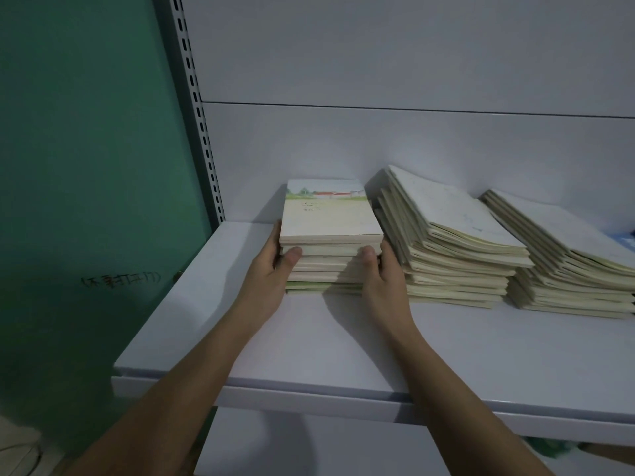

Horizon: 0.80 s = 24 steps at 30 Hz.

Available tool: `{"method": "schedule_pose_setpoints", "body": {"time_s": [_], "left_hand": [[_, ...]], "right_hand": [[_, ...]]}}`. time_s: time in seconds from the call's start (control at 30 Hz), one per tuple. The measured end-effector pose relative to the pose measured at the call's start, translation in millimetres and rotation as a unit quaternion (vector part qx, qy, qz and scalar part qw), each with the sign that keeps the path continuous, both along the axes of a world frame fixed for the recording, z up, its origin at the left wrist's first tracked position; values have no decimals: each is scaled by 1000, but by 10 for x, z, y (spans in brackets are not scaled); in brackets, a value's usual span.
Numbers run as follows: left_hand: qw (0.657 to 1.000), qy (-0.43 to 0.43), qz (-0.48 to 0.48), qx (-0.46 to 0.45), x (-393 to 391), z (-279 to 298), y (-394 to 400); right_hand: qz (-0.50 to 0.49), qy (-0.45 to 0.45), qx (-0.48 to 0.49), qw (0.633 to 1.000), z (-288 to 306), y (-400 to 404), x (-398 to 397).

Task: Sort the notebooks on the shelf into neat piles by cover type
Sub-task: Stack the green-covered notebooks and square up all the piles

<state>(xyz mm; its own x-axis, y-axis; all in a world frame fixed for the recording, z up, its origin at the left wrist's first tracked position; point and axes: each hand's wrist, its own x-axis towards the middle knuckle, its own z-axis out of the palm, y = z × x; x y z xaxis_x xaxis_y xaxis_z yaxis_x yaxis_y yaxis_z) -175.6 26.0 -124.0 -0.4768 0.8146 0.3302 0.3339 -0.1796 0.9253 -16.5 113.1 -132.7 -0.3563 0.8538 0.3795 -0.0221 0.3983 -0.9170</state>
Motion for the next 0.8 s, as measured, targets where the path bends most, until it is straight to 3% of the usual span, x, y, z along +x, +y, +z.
{"method": "schedule_pose_setpoints", "body": {"time_s": [0.53, 0.8], "left_hand": [[998, -52, 15, 39, 18, 118, 70], [997, -69, -2, 45, -26, 61, 109]], "right_hand": [[-5, 12, 34, 999, 99, 10, -124], [-13, 15, -41, 999, 63, 12, -121]]}}
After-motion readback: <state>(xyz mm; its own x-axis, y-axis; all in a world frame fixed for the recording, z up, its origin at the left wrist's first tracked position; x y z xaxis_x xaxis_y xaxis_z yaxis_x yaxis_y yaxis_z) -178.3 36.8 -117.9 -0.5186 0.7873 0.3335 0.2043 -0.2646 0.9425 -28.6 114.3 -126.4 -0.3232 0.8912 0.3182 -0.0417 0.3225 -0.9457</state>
